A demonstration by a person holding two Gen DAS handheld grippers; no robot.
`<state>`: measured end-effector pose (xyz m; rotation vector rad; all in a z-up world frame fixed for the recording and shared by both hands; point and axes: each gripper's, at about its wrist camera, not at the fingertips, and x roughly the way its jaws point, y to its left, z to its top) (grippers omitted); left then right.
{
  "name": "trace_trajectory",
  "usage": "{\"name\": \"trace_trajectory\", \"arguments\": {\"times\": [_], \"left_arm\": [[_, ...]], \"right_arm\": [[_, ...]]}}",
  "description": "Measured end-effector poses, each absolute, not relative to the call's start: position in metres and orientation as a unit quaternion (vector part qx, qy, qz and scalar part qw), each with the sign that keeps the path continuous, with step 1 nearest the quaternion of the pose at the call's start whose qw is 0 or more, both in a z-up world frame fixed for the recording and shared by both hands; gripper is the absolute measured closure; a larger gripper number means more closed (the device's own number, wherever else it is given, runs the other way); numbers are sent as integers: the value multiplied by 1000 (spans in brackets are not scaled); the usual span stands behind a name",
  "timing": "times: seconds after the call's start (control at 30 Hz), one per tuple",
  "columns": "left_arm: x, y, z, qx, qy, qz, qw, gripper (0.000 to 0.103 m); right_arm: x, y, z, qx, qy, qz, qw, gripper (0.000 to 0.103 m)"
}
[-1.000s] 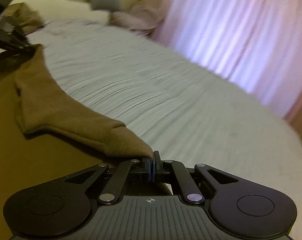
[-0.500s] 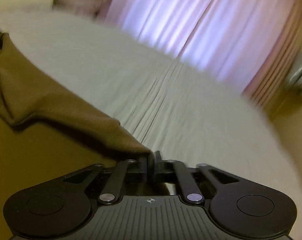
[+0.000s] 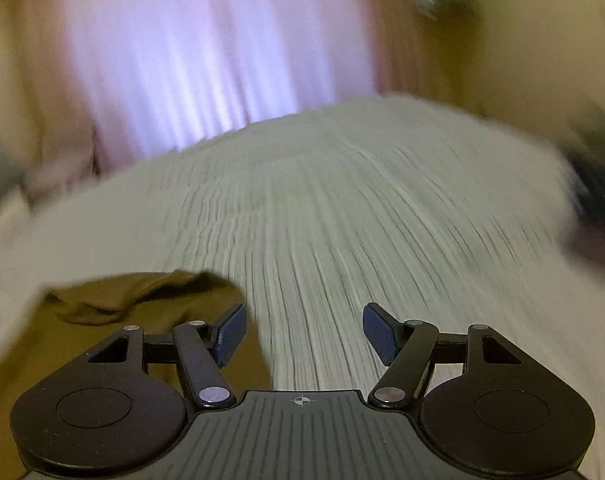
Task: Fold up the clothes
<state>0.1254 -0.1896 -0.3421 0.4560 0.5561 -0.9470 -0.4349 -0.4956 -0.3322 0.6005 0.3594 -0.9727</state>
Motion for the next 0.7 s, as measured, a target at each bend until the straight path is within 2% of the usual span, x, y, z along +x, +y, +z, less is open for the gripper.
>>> {"name": "trace_trajectory", "arguments": {"times": [0.1,0.2,0.3,0.4,0.43,0.47,0.5,0.53,0.57,0.6,0.7], "left_arm": [[99,-109,-341,174,300,-432,833,75],[67,-45,-346,91,344,-430,830,75],[41,-3,-353,9,386,-422,821,75],[32,20,-354,-28,404,-416,814,76],[31,25,-353,-35,407,-411,815,76],[30,29,-352,-42,409,-409,815,76],[29,32,-351,-50,411,-408,814,76],[29,36,-351,-61,414,-404,813,76],[30,38,-351,-70,417,-402,812,76],[32,41,-350,-78,420,-399,811,75],[37,49,-350,-102,427,-392,808,73]], "right_arm": [[-510,-419,-352,404,114,-452,787,35],[-562,-351,-376,519,68,-433,734,35],[-576,-321,-399,584,27,-411,700,36],[-571,-320,-404,604,-9,-395,693,36],[-567,-323,-405,607,-9,-397,689,45],[-563,-325,-407,611,-10,-396,686,59],[-559,-328,-411,616,-12,-393,683,63],[-555,-331,-417,624,-10,-395,674,78],[-552,-334,-421,628,-3,-400,667,98],[-549,-336,-421,624,7,-407,667,102],[-550,-342,-399,553,30,-453,699,102]]}}
